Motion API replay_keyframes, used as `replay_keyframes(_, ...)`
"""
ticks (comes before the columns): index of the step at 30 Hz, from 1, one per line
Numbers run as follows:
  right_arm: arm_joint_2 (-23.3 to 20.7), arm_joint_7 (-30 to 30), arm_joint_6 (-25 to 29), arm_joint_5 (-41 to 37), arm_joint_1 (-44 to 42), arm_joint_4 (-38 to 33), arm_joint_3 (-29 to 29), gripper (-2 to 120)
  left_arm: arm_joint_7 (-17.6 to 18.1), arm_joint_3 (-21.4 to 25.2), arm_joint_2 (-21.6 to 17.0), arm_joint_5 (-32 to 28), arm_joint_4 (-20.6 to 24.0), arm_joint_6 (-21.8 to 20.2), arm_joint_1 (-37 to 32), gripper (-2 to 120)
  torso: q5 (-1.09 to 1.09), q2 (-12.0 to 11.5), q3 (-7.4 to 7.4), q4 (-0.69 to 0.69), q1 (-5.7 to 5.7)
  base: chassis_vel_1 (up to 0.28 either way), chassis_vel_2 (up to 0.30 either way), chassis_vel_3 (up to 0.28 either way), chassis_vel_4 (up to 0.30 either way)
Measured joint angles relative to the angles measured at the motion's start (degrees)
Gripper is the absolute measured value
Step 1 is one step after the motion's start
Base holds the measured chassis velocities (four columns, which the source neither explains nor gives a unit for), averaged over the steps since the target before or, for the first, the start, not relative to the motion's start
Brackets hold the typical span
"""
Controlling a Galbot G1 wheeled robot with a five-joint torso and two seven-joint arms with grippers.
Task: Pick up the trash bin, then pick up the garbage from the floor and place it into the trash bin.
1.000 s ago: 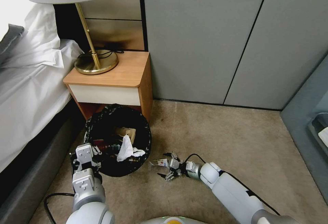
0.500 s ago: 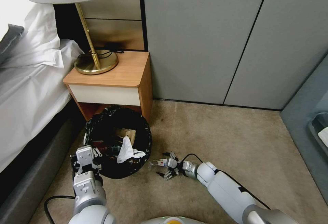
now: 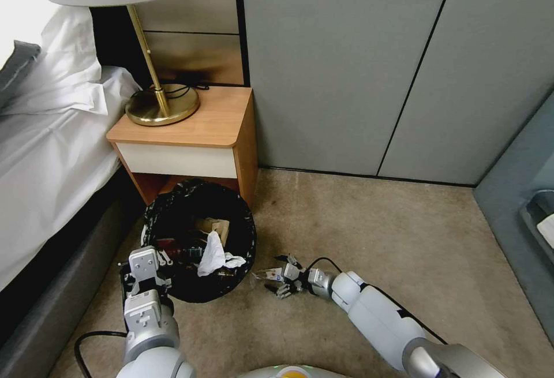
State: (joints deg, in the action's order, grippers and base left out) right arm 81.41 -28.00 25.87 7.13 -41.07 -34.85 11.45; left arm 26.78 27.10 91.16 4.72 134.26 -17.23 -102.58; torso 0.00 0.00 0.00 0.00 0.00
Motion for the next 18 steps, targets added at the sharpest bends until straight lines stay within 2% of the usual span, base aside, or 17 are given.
replay_keyframes(2, 0.0, 0.1, 0.0, 0.0, 0.1, 0.0, 0.1, 73, 0.0, -0.1, 0.1, 0.0, 0.0, 0.0, 0.1, 1, 0.0, 0.0, 0.0, 0.0, 0.0, 0.0, 0.0, 0.0, 0.0)
replay_keyframes(4, 0.1, 0.2, 0.0, 0.0, 0.4, 0.1, 0.2, 63, 0.0, -0.2, 0.2, 0.1, 0.0, 0.0, 0.0, 1, 0.0, 0.0, 0.0, 0.0, 0.0, 0.0, 0.0, 0.0, 0.0)
replay_keyframes(5, 0.1, 0.2, 0.0, 0.0, 0.4, 0.1, 0.2, 63, 0.0, -0.2, 0.2, 0.1, 0.0, 0.0, 0.0, 1, 0.0, 0.0, 0.0, 0.0, 0.0, 0.0, 0.0, 0.0, 0.0)
replay_keyframes(7, 0.1, 0.3, 0.0, 0.0, 0.5, 0.1, 0.3, 54, 0.0, -0.2, 0.3, 0.1, 0.0, 0.0, 0.0, 1, 0.0, 0.0, 0.0, 0.0, 0.0, 0.0, 0.0, 0.0, 0.0)
replay_keyframes(9, 0.1, 0.3, 0.0, 0.1, 0.6, 0.3, 0.5, 43, 0.0, -0.2, 0.3, 0.2, 0.0, 0.0, -0.1, 1, 0.0, 0.0, 0.0, 0.0, 0.0, 0.0, 0.0, 0.0, 0.0)
replay_keyframes(10, 0.1, 0.3, 0.0, 0.1, 0.6, 0.3, 0.5, 43, 0.0, -0.2, 0.3, 0.2, 0.0, 0.0, -0.1, 1, 0.0, 0.0, 0.0, 0.0, 0.0, 0.0, 0.0, 0.0, 0.0)
replay_keyframes(13, 0.1, 0.3, 0.0, 0.3, 0.6, 0.4, 0.6, 29, 0.0, -0.2, 0.4, 0.2, 0.0, 0.0, 0.0, 1, 0.0, 0.0, 0.0, 0.0, 0.0, 0.0, 0.0, 0.0, 0.0)
replay_keyframes(14, 0.1, 0.3, 0.0, 0.3, 0.6, 0.4, 0.6, 29, 0.0, -0.2, 0.4, 0.2, 0.0, 0.0, 0.0, 1, 0.0, 0.0, 0.0, 0.0, 0.0, 0.0, 0.0, 0.0, 0.0)
replay_keyframes(17, 0.2, 0.4, 0.0, 0.3, 0.4, 0.4, 0.6, 14, 0.0, -0.3, 0.4, 0.3, 0.0, 0.0, 0.0, 1, 0.0, 0.0, 0.0, 0.0, 0.0, 0.0, 0.0, 0.0, 0.0)
replay_keyframes(18, 0.2, 0.4, 0.0, 0.3, 0.4, 0.4, 0.6, 14, 0.0, -0.3, 0.4, 0.3, 0.0, 0.0, 0.0, 1, 0.0, 0.0, 0.0, 0.0, 0.0, 0.0, 0.0, 0.0, 0.0)
